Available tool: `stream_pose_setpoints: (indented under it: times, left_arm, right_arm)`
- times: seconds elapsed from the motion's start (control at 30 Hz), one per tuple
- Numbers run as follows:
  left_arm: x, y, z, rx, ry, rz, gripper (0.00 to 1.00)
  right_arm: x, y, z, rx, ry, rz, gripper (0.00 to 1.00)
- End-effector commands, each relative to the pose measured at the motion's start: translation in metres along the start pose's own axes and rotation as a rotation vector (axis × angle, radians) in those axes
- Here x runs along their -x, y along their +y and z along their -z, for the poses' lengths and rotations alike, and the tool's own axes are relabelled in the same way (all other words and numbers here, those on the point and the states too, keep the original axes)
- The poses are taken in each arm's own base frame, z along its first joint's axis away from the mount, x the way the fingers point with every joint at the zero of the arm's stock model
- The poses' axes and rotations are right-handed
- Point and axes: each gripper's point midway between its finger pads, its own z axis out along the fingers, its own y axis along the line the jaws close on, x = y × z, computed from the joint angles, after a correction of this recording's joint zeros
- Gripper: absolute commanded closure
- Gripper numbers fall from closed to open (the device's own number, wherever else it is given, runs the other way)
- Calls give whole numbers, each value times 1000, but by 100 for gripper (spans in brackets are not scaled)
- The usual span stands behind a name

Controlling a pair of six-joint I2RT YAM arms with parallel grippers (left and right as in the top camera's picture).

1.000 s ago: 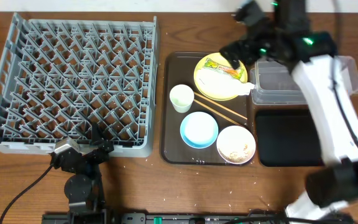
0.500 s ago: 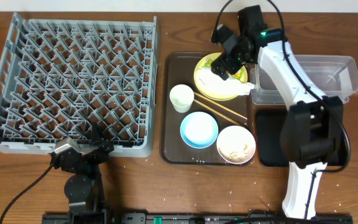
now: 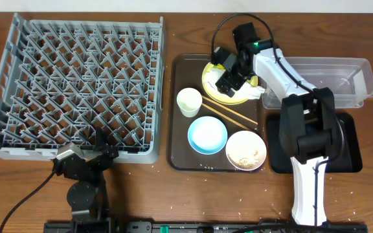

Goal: Sort waste into correct bins and load items into the dishwasher
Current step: 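Reach the right gripper to the yellow plate and grasp tissue and wrapper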

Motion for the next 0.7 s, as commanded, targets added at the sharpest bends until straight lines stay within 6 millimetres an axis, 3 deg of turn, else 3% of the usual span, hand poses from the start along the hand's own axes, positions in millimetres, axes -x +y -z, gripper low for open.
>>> stream_pose_setpoints:
  times: [0.0,0.1,0.17,0.27,0.3,0.47,0.53,0.67]
  left_arm:
    - [-17,6,-2,16,41,-26,6]
    - [-17,6,-2,16,41,-26,6]
    - [-17,6,-2,15,41,-26,6]
    - [-17,6,-2,16,41,-26,6]
    - [-17,6,-2,16,41,-26,6]
    - [-17,6,-2,16,41,-26,6]
    - [-17,6,-2,16,41,-26,6]
    - [-17,6,-2,16,41,-26,6]
  right_arm:
    - [2,0,-7,0,4,26,8]
    - [0,1,-9,6,13,24,27]
    - [-3,3,-9,13,22,21,50]
    - [-4,4,-8,16,28,-5,94]
    - [-4,4,-8,14,27,-23,99]
    - [14,-4,14,-18,-26,-205,99]
    - [27,-8,34,-39,-70,-267,99]
    - [52,-21,96,-96,-204,-394,99]
